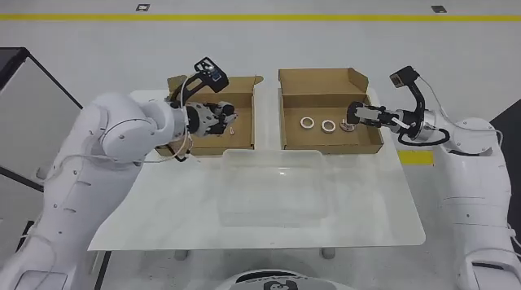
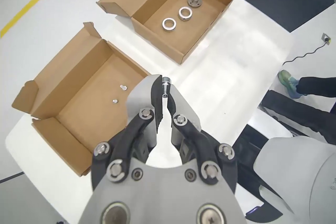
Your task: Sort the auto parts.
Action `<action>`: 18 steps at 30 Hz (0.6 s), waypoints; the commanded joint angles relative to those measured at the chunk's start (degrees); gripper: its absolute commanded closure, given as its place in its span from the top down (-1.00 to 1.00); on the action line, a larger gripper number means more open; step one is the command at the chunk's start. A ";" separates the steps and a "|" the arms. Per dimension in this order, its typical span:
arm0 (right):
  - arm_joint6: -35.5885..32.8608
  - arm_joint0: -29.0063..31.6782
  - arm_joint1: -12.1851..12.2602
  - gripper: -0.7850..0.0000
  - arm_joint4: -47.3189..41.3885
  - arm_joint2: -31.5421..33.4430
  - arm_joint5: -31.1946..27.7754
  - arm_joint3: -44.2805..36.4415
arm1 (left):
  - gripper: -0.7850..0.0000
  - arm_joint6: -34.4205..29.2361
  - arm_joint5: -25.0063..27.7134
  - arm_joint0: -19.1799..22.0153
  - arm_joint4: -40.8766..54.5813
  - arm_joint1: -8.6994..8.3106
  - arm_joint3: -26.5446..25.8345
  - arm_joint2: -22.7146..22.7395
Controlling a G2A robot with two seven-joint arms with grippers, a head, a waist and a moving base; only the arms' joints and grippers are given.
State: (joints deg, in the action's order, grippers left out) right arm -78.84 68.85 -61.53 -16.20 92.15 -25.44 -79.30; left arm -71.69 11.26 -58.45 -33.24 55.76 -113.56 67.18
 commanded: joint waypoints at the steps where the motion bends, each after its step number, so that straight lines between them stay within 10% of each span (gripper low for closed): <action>1: 0.00 0.00 0.00 1.00 0.00 0.00 0.00 0.00 | -1.00 -0.61 0.05 1.94 -0.91 0.25 1.68 -1.88; 18: 0.00 0.00 0.00 1.00 0.00 0.00 0.00 0.00 | -1.00 -3.95 -2.08 16.88 -4.59 4.16 20.22 -17.54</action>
State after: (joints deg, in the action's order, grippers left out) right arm -78.84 68.85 -61.53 -16.20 92.15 -25.44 -79.30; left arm -75.51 9.43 -42.33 -38.16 59.61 -94.89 50.54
